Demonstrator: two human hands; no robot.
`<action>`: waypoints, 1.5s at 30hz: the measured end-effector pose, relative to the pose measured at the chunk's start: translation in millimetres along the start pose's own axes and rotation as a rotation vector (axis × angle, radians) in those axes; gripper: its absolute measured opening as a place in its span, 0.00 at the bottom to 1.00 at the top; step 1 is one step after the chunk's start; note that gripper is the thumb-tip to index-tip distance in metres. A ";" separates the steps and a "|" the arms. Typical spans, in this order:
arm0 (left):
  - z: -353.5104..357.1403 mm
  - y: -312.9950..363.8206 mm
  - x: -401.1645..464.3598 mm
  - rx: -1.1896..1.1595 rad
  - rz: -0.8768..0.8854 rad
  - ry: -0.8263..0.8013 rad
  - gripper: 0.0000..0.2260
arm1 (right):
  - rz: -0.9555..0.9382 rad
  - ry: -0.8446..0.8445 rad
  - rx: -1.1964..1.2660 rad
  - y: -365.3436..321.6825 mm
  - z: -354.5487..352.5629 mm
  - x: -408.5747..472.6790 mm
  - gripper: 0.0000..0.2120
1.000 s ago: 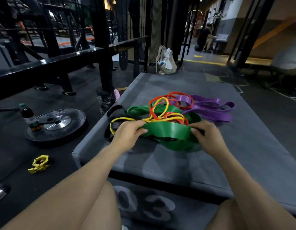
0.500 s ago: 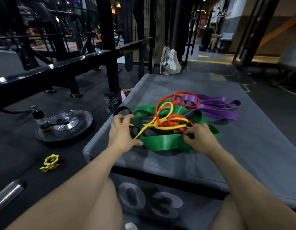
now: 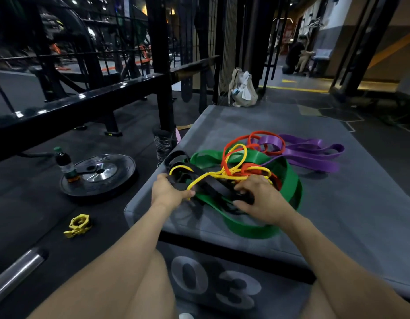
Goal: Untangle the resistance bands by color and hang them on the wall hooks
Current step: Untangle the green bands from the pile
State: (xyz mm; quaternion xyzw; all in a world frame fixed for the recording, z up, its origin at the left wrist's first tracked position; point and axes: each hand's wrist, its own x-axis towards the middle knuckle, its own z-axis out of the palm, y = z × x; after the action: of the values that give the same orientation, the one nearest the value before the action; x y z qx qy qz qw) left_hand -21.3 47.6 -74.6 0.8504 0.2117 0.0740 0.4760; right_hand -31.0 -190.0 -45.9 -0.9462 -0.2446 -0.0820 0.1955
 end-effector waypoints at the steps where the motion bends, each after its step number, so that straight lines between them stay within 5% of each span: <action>1: -0.6 1.3 0.0 -0.045 0.028 0.009 0.37 | -0.018 -0.027 -0.025 -5.4 4.1 3.9 0.24; 5: 0.2 -0.2 4.1 -0.183 0.036 0.043 0.31 | -0.030 -0.141 -0.158 -25.1 21.0 17.5 0.42; 8: 5.1 -4.8 9.7 -0.377 -0.056 0.011 0.30 | 0.032 -0.200 -0.242 -36.9 30.4 25.3 0.47; 15: 8.7 4.3 8.3 -0.617 0.032 -0.086 0.27 | 0.092 -0.150 -0.275 -51.9 28.7 39.1 0.15; 20: 7.1 31.5 -3.7 -0.551 0.315 0.004 0.22 | 0.116 0.049 -0.135 -42.1 8.8 48.7 0.17; 28: 13.8 79.2 22.5 -0.635 0.392 0.004 0.22 | 0.147 0.399 -0.003 -6.8 -13.1 53.5 0.18; 35: 59.9 77.2 30.2 -0.622 0.374 -0.078 0.24 | 0.246 0.332 -0.124 15.7 -8.1 53.9 0.20; 40: 81.7 54.3 28.6 -0.335 0.345 -0.132 0.33 | 0.253 0.266 -0.169 19.5 5.1 57.1 0.17; 45: 85.1 51.9 20.6 -0.138 0.436 -0.222 0.21 | 0.272 0.178 -0.165 18.2 8.9 58.8 0.38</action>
State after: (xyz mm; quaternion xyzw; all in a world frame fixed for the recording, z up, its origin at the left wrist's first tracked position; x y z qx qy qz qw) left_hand 40.1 -33.5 -78.1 0.8443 -0.0358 0.0955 0.5261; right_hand 29.5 -175.6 -45.3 -0.9723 -0.0885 -0.1581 0.1475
